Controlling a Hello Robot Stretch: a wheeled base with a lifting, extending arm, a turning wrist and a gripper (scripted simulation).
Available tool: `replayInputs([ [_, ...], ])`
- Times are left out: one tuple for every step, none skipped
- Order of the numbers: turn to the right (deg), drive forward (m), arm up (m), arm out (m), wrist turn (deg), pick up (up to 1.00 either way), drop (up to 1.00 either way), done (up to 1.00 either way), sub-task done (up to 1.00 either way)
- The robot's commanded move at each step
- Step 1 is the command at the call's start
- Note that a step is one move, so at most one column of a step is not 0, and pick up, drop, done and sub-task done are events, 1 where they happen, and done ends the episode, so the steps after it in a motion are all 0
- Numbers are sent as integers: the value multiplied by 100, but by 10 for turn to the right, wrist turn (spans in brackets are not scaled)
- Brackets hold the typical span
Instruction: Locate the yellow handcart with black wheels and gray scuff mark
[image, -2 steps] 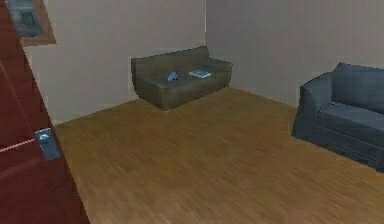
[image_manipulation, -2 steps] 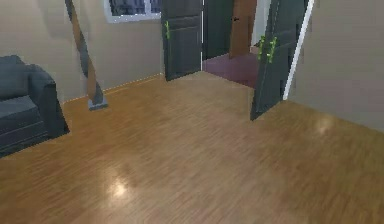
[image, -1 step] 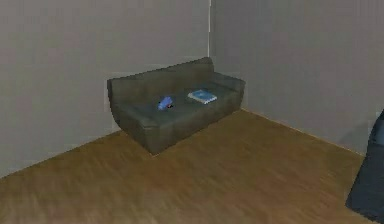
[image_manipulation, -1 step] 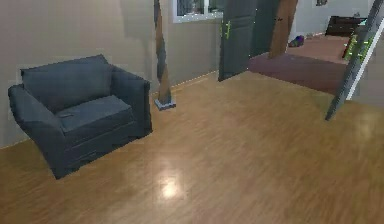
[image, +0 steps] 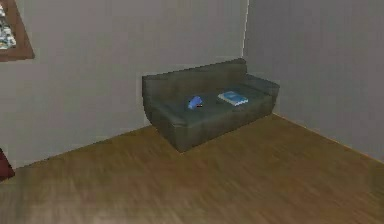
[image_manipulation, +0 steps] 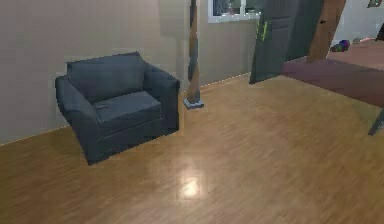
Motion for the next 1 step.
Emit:
replayInputs([
  [0, 15, 0, 0, 0, 0, 0, 0, 0],
])
